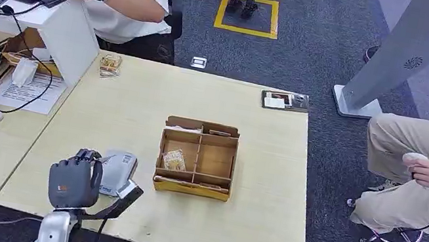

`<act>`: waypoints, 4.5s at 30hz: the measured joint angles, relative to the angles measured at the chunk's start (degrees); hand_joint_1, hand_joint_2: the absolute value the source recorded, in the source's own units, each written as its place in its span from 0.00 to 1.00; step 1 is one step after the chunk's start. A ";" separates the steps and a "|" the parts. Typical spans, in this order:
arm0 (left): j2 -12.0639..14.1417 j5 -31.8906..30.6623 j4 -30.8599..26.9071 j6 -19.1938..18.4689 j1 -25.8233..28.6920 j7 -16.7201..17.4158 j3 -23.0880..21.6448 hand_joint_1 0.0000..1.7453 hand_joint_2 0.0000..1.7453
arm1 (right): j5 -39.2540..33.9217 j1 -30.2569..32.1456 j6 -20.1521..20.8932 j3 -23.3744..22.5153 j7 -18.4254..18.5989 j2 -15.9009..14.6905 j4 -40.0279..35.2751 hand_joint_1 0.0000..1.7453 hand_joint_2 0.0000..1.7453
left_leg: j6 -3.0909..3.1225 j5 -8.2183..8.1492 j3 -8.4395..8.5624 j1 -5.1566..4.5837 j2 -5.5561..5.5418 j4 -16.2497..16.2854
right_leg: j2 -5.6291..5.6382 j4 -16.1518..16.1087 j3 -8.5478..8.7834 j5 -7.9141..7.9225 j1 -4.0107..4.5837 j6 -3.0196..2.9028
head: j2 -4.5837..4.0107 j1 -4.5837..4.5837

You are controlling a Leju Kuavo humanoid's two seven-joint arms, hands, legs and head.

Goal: Pass the card to the sensor for recognition and then transmit it.

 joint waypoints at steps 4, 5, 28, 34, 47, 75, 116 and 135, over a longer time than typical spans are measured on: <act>0.00 0.00 1.53 0.00 0.01 0.02 -0.22 1.00 1.00 | 0.17 0.01 0.00 -0.02 0.02 0.00 0.00 0.00 1.00 | 0.00 0.00 0.00 0.00 0.00 0.00 | 0.00 0.00 0.00 0.00 0.00 0.00 | 0.02 -0.02; 0.00 0.00 1.79 0.00 0.00 0.02 -0.31 1.00 1.00 | 0.22 0.00 0.00 -0.02 0.00 0.00 0.00 0.00 1.00 | 0.00 0.00 0.00 0.00 0.00 0.00 | 0.00 0.00 0.00 0.00 0.00 0.00 | 0.00 0.00; 0.02 0.07 11.40 0.33 -3.05 1.81 -2.69 1.00 1.00 | 0.28 0.04 0.00 -0.15 -0.22 0.00 0.00 0.00 1.00 | 0.00 0.00 0.06 0.00 -0.01 0.00 | -0.02 0.00 0.08 0.00 0.00 0.00 | 0.00 -0.02; -0.13 0.09 13.11 0.33 -3.23 1.79 -2.86 1.00 1.00 | 0.22 0.06 0.00 -0.20 -0.26 0.00 0.00 0.00 1.00 | 0.00 0.00 0.07 0.00 -0.01 0.00 | -0.02 0.00 0.08 0.00 0.00 0.00 | 0.00 0.00; -0.24 1.40 16.17 0.33 -4.75 0.28 -2.91 1.00 1.00 | 0.02 0.07 0.00 -0.63 -0.96 0.00 0.00 0.00 1.00 | 0.00 0.00 0.09 0.00 -0.02 0.00 | -0.03 0.00 0.12 0.00 0.00 0.00 | 0.00 -0.02; -2.64 13.17 9.60 0.44 -3.19 -9.41 -1.77 1.00 1.00 | -0.13 0.31 0.00 -1.03 -0.96 0.00 0.00 0.00 1.00 | 0.00 0.00 0.16 -0.01 -0.03 0.00 | -0.04 0.00 0.19 0.00 0.00 0.00 | 0.02 0.00; -11.15 27.89 3.87 0.15 -22.12 -37.57 19.89 1.00 1.00 | 9.86 -1.26 0.00 -0.96 -0.96 0.98 -0.02 0.00 1.00 | 0.01 0.05 0.06 -0.03 0.04 0.02 | 0.05 0.02 0.06 0.08 -0.02 0.01 | 0.00 -0.02; -9.18 23.74 14.73 0.15 -32.60 -31.21 25.81 1.00 1.00 | 10.75 -1.50 0.00 -0.33 -0.79 1.73 -0.02 0.00 1.00 | 0.03 0.08 0.02 -0.02 0.01 0.02 | 0.01 0.02 0.05 0.07 -0.02 0.01 | 0.00 -0.04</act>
